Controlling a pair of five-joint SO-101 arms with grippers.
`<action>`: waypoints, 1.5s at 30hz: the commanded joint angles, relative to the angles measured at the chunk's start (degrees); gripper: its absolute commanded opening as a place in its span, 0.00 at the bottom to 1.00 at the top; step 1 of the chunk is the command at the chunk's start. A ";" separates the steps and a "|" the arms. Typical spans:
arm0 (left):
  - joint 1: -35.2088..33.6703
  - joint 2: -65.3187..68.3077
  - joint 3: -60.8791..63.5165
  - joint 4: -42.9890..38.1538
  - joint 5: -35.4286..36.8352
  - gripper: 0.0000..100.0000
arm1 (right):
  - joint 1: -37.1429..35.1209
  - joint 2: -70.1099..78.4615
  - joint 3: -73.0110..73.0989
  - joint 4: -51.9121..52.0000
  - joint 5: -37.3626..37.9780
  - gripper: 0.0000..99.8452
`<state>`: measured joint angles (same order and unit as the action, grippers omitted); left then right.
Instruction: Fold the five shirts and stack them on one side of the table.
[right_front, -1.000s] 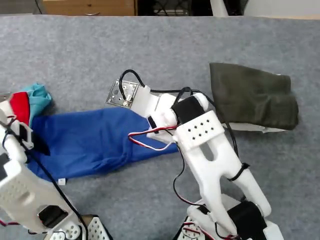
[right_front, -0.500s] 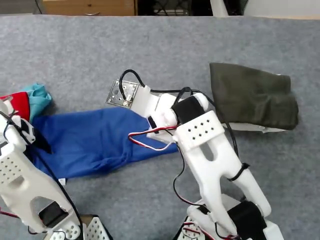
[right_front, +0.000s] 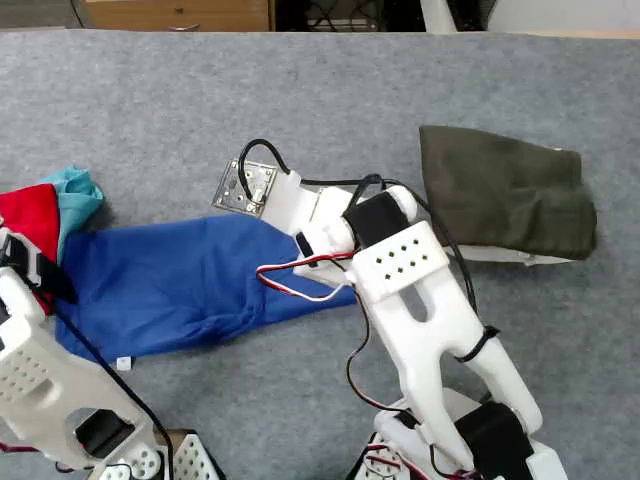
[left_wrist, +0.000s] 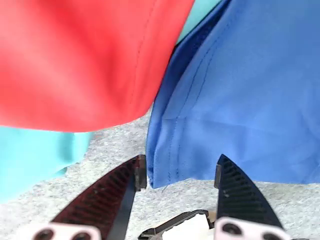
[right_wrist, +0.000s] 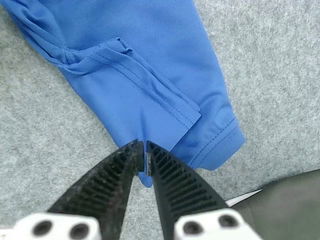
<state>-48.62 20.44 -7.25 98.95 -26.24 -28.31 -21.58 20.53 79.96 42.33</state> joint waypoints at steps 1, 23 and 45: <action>-0.40 0.09 -0.13 -1.85 -0.79 0.24 | 0.97 -2.07 -0.13 0.18 0.35 0.01; 0.31 25.58 -10.68 1.93 3.52 0.05 | 1.23 -2.33 -1.19 0.26 0.26 0.01; 31.87 -17.23 8.92 1.93 6.95 0.03 | 19.78 -3.47 -22.11 7.65 4.04 0.01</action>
<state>-21.45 10.59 1.63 100.26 -22.64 -11.78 -21.85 2.24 82.24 42.95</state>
